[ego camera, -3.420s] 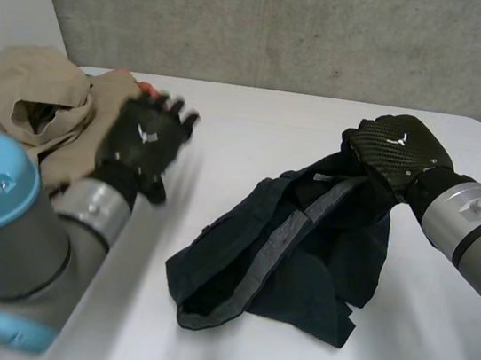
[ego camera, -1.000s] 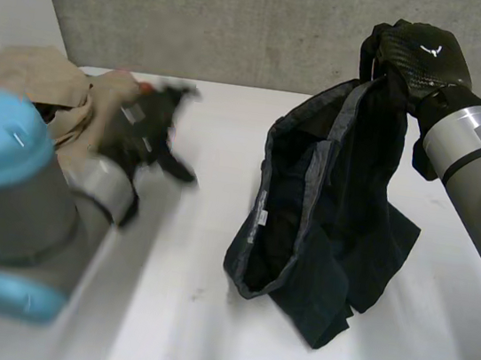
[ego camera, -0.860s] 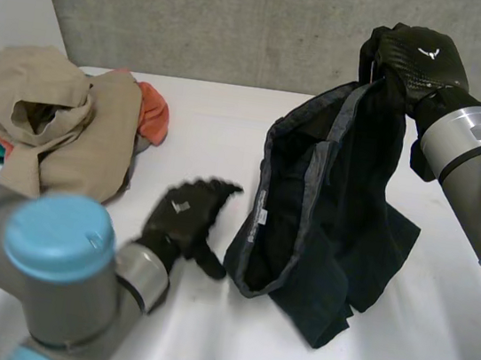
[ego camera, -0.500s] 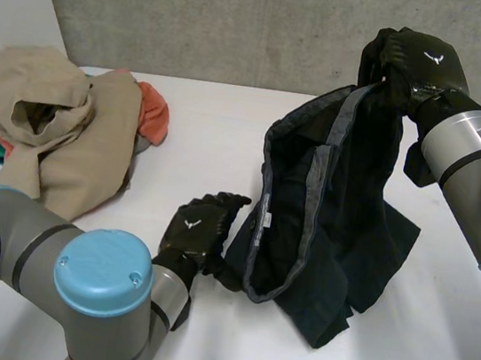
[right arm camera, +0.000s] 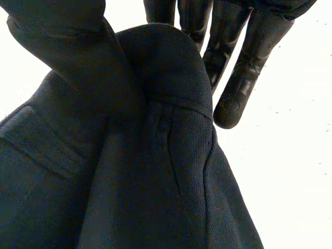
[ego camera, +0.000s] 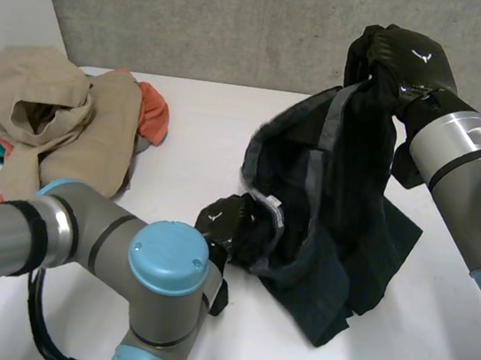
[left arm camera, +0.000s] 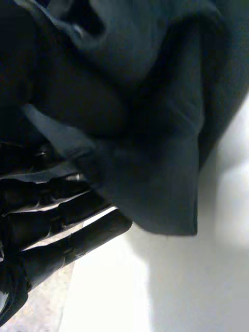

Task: Fold the laundry.

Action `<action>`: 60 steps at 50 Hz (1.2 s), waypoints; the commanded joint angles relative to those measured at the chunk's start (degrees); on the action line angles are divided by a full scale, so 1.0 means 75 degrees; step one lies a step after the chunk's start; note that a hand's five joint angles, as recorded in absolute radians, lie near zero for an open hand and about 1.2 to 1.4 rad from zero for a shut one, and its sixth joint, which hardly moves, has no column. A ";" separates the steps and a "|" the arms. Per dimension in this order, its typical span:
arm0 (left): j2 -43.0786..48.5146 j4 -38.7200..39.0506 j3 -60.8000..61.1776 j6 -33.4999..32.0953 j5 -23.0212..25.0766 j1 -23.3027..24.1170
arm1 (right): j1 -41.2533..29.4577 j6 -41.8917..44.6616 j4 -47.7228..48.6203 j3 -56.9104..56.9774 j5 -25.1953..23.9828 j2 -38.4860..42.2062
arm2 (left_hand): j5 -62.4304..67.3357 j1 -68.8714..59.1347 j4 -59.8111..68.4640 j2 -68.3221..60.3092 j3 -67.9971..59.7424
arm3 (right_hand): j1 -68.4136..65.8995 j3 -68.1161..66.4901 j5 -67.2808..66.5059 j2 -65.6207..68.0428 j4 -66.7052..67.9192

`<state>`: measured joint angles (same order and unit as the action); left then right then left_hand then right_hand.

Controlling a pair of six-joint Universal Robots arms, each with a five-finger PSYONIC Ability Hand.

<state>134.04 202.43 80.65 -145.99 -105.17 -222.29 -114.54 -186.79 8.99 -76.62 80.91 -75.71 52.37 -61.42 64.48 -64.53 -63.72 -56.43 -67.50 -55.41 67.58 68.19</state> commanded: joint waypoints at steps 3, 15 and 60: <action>-0.1147 -0.0260 0.0566 0.0551 -0.0227 -0.0500 | 0.0131 0.0014 -0.0015 -0.0014 -0.0076 0.0017 | 0.2350 -0.2477 0.2069 -0.2062 -0.2170 | -0.3143 -0.1667 -0.1945 0.1656 0.1575; -0.4136 0.0782 0.0813 -0.0759 -0.0322 -0.2704 | 0.0096 0.0049 0.0032 0.0653 -0.0405 0.0379 | 0.2350 -0.2477 0.2069 -0.2062 -0.2170 | -0.3143 -0.1667 -0.1945 0.1656 0.1575; -0.3572 -0.0620 0.0716 -0.4976 0.1448 -0.1075 | 0.2054 0.4478 -0.2765 -0.0105 -0.0415 0.0113 | -0.6127 0.6000 -0.6408 0.6414 0.6306 | 0.6190 0.7667 0.7389 -0.7678 -0.7759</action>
<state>115.51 202.65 77.81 -174.90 -94.09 -226.12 -98.53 -158.07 -2.77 -72.03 80.63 -68.87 3.26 -13.93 13.24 -13.56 -13.72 -11.16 -11.98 -3.84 12.32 13.18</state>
